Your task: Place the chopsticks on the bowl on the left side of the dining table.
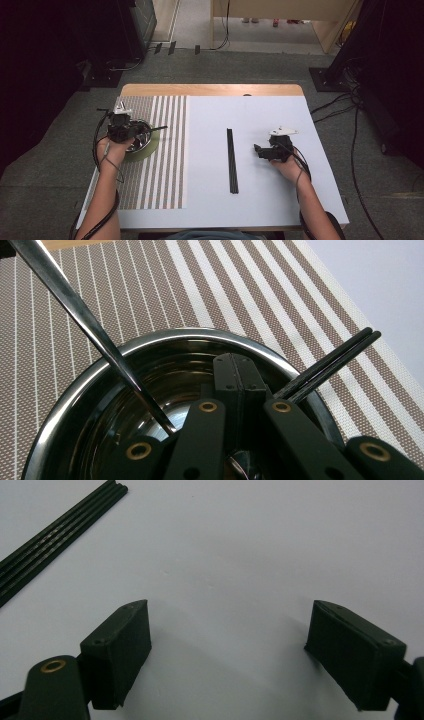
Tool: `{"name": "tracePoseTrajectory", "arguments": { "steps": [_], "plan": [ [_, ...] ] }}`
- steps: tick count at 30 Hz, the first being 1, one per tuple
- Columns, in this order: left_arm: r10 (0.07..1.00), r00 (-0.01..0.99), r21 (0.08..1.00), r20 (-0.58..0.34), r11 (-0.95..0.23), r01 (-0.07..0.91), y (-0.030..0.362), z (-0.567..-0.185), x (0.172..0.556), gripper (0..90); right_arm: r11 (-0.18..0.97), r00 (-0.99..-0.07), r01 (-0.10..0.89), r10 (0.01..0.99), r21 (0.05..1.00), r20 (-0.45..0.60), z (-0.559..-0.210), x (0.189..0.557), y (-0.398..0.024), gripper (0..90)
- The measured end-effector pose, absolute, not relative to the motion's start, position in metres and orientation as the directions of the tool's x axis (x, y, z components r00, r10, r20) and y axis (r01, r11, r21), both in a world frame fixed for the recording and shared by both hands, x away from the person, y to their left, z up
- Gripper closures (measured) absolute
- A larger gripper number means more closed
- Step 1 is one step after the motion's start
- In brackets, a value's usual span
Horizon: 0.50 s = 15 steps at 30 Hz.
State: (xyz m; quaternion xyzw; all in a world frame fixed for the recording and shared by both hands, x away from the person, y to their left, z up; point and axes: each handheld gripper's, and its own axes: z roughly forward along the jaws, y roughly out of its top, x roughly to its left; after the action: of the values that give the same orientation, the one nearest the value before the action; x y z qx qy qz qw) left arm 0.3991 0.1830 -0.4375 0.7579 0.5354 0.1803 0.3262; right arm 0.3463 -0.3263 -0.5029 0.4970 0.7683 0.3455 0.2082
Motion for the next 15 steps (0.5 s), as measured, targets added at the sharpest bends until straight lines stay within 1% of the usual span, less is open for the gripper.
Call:
{"name": "tracePoseTrajectory", "arguments": {
  "steps": [11,15],
  "plan": [
    [0.928,0.365,0.677,-0.076,-0.221,0.702,0.1844,-0.439,0.398,90.0,0.267,-0.419,0.62,0.907,0.738,0.024,-0.503,0.3463,-0.3263,17.5],
    [0.932,0.354,0.695,-0.078,-0.204,0.689,0.1867,-0.4341,0.3961,90.0,0.267,-0.419,0.619,0.907,0.738,0.024,-0.503,0.3463,-0.3263,17.5]
  ]
}}
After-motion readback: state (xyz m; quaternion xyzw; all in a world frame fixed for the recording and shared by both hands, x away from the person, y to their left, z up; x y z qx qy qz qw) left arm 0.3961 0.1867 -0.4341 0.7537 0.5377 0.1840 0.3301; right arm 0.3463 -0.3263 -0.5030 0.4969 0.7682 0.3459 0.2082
